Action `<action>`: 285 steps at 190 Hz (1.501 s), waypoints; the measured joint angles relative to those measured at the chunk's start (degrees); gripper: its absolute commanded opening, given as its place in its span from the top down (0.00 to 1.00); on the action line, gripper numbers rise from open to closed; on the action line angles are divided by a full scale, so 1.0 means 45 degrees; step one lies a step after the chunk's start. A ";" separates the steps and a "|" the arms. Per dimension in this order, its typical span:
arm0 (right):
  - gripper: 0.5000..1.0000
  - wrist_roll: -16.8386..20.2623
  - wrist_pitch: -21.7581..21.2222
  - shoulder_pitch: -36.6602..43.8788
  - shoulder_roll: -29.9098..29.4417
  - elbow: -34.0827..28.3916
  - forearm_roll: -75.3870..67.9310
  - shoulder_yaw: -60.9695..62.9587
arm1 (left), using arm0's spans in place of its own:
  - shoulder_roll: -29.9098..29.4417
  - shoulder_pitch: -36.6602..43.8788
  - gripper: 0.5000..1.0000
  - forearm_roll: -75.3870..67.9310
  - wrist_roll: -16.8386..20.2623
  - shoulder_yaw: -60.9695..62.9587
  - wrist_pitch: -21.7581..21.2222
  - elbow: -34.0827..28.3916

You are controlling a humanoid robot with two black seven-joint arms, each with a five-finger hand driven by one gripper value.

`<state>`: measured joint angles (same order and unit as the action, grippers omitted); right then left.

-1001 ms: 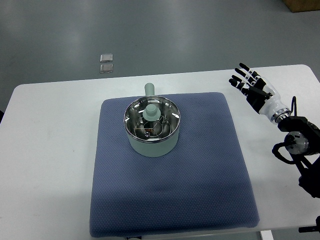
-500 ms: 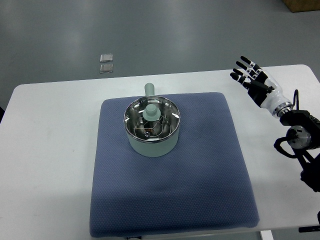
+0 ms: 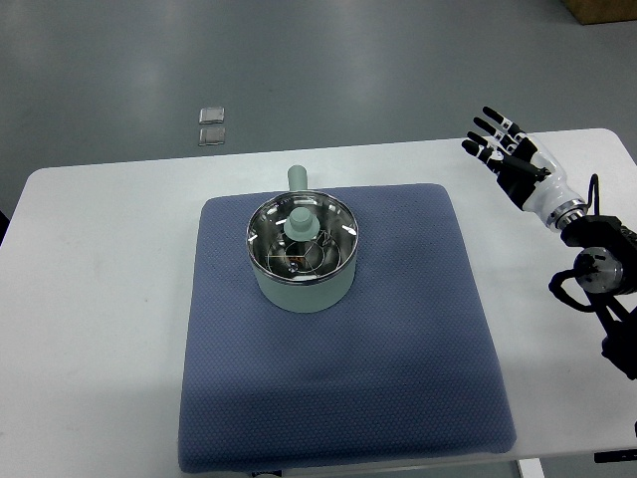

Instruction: Open lid and place right of pot

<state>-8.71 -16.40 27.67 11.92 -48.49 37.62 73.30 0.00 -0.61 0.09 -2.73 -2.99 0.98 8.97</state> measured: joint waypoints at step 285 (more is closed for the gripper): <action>0.16 -0.2926 -0.0990 1.1050 0.4926 -0.3409 0.3196 -1.4129 | 0.0000 0.0000 0.00 0.0000 -0.0001 0.0000 -0.0001 -0.0001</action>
<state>-21.88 -20.85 77.39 34.08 -63.83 52.00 9.71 0.00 -0.61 0.09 -2.73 -2.99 0.97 8.97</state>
